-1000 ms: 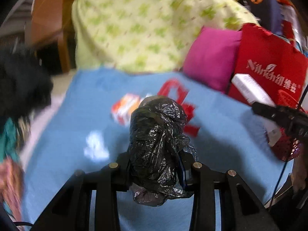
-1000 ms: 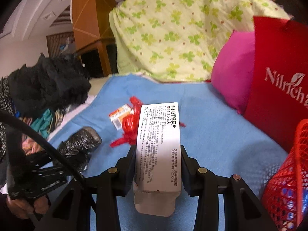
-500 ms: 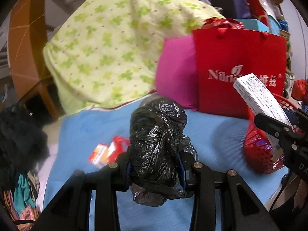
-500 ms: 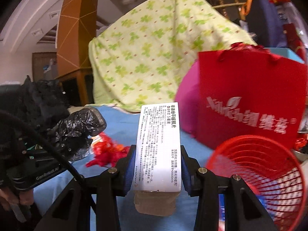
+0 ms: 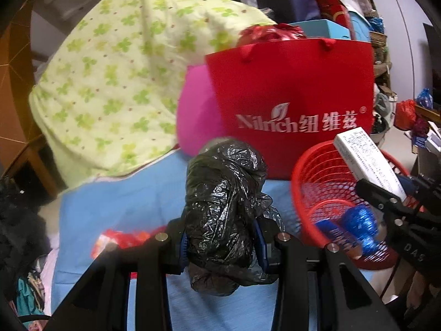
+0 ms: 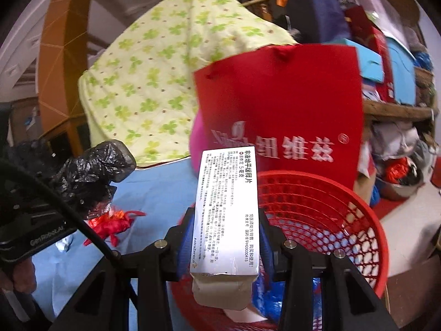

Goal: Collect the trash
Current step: 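Carry the black bag and white box to the red wastebasket with both grippers, then open both grippers to drop the items into the wastebasket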

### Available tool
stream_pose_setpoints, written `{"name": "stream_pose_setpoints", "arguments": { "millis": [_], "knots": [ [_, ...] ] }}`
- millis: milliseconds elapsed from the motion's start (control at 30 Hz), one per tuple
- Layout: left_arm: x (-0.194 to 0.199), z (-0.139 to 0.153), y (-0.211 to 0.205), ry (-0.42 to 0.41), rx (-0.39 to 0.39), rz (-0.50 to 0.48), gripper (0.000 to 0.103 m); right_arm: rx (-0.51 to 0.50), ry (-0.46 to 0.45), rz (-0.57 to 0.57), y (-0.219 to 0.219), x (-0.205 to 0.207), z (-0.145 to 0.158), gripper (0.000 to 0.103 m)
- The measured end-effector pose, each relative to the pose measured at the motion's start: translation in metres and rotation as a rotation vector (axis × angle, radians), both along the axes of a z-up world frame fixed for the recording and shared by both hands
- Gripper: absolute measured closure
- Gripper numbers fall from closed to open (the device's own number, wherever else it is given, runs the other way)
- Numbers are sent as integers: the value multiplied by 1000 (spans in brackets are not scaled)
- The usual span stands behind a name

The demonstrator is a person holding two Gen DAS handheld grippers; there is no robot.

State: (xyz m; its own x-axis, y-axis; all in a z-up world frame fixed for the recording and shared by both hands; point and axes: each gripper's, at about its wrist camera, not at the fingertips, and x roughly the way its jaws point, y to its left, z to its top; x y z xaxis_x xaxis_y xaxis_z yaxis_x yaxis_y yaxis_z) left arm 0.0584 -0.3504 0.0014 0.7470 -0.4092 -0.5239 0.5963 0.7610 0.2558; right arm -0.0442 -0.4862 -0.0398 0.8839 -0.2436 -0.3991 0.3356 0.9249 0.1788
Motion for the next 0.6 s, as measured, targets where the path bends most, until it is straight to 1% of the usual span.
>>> {"name": "stream_pose_setpoints", "arguments": {
  "millis": [267, 433, 600],
  "knots": [
    [-8, -5, -42, 72, -14, -95, 62, 60, 10, -73, -27, -9, -2, 59],
    [-9, -15, -60, 155, -31, -149, 60, 78, 19, -99, -38, -14, -6, 59],
    [-4, -27, -68, 239, -52, -192, 58, 87, 23, -125, -48, -16, -7, 58]
  ]
}}
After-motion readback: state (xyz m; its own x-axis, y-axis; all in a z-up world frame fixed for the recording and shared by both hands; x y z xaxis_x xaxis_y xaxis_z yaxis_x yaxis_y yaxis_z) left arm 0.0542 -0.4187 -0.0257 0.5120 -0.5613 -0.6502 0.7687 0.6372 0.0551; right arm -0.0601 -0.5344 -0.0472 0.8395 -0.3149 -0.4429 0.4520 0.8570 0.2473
